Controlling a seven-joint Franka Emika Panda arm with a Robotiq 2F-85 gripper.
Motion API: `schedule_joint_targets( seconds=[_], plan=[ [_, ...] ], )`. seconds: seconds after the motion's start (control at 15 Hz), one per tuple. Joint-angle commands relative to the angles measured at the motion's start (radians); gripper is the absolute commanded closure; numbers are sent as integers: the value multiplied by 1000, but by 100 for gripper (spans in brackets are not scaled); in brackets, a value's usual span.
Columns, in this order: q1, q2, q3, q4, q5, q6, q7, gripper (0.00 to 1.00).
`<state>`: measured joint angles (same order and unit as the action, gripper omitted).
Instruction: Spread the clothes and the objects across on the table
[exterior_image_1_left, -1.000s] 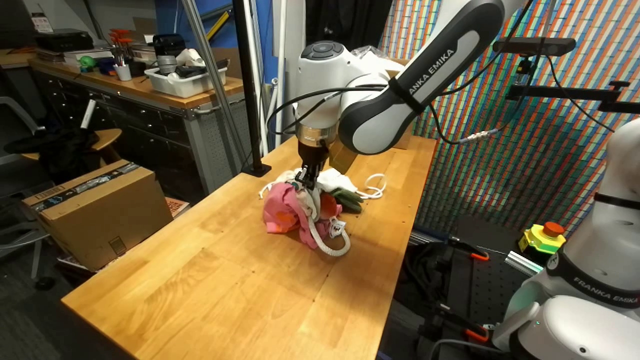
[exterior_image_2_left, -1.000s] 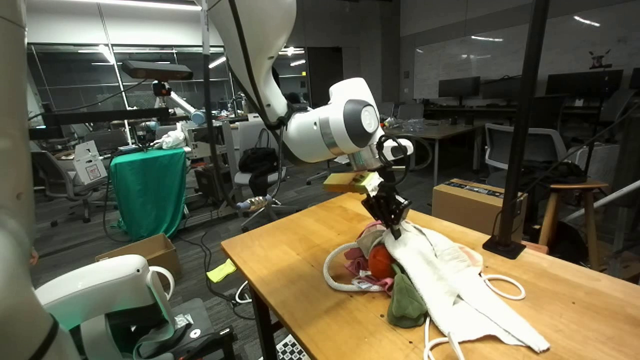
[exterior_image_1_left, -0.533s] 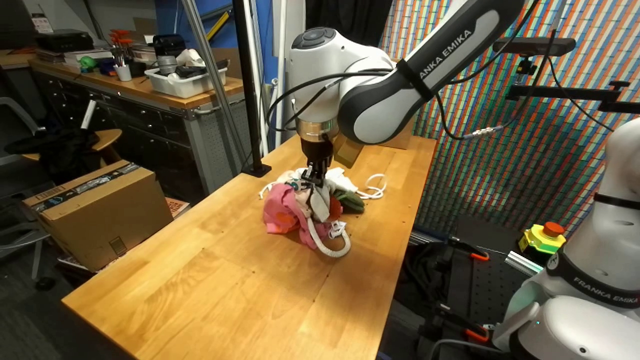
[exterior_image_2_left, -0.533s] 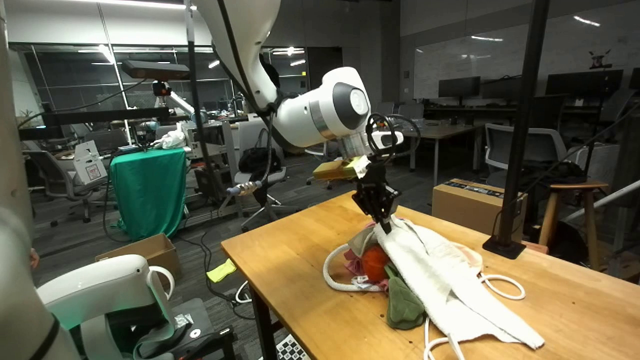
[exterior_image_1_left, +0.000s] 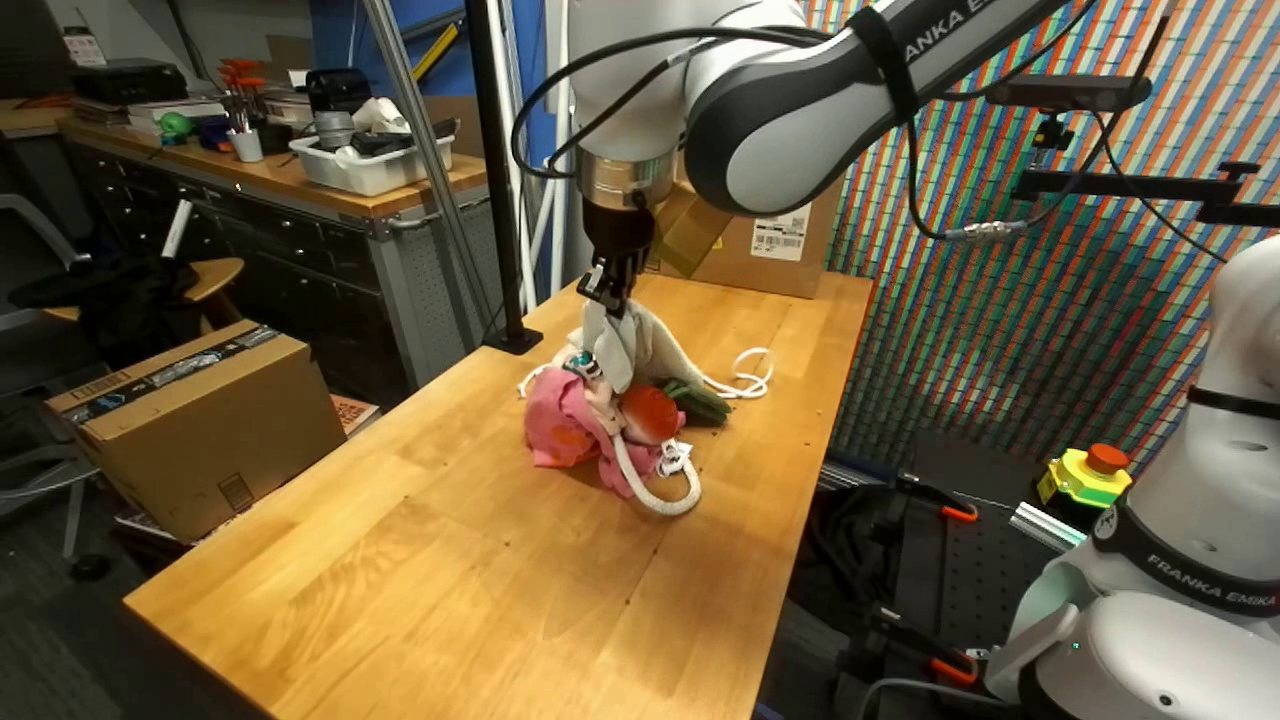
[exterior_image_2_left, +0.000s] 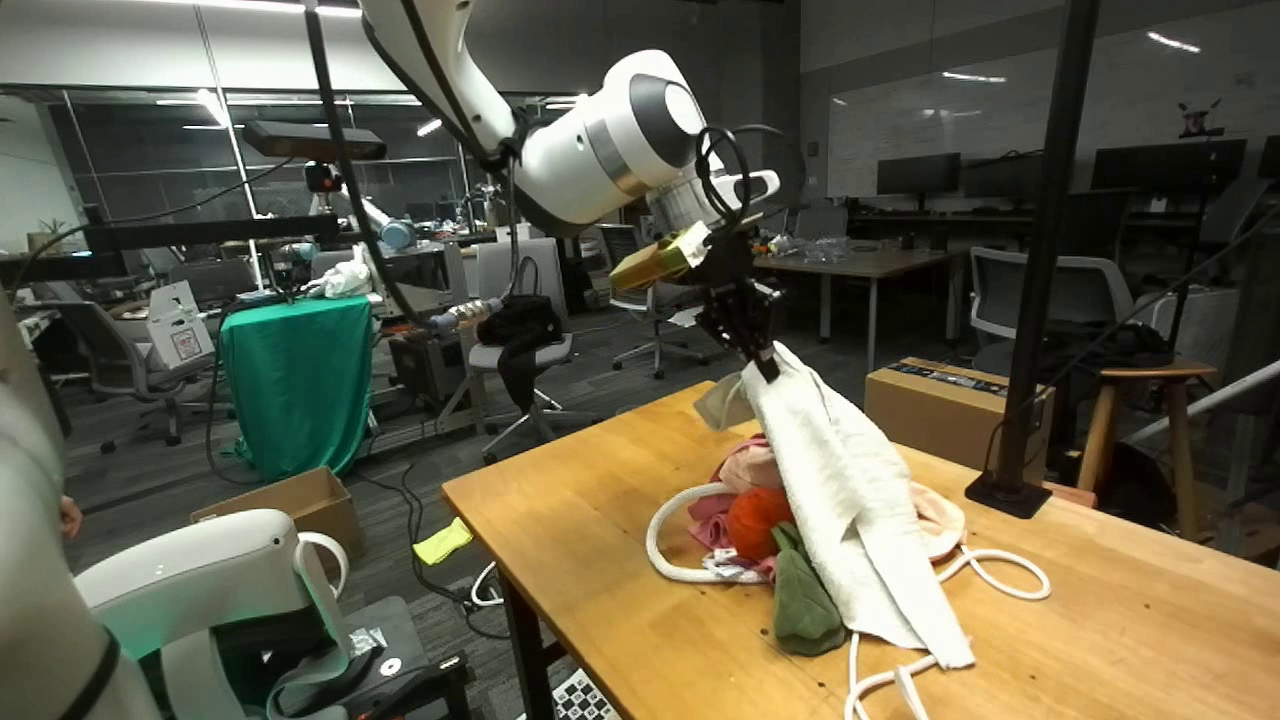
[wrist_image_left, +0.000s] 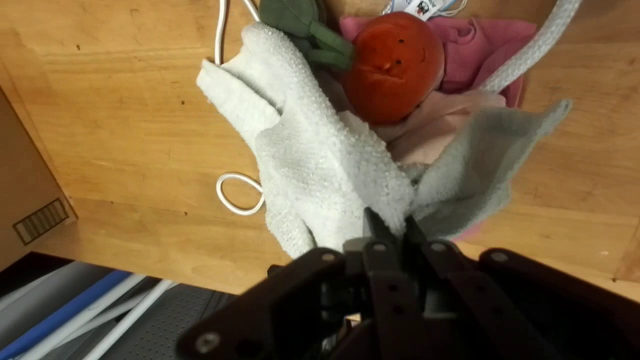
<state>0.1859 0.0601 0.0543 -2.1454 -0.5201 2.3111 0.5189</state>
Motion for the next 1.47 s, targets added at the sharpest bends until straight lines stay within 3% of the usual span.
schedule_joint_targets(
  seconds=[0.0,0.73,1.4],
  plan=[
    [3,-64,38,29,-52,-64,75,95],
    [-3,-225,170,141,-14,-328,63,95],
    [21,-212,277,280,-13,-515,33,95]
  ],
)
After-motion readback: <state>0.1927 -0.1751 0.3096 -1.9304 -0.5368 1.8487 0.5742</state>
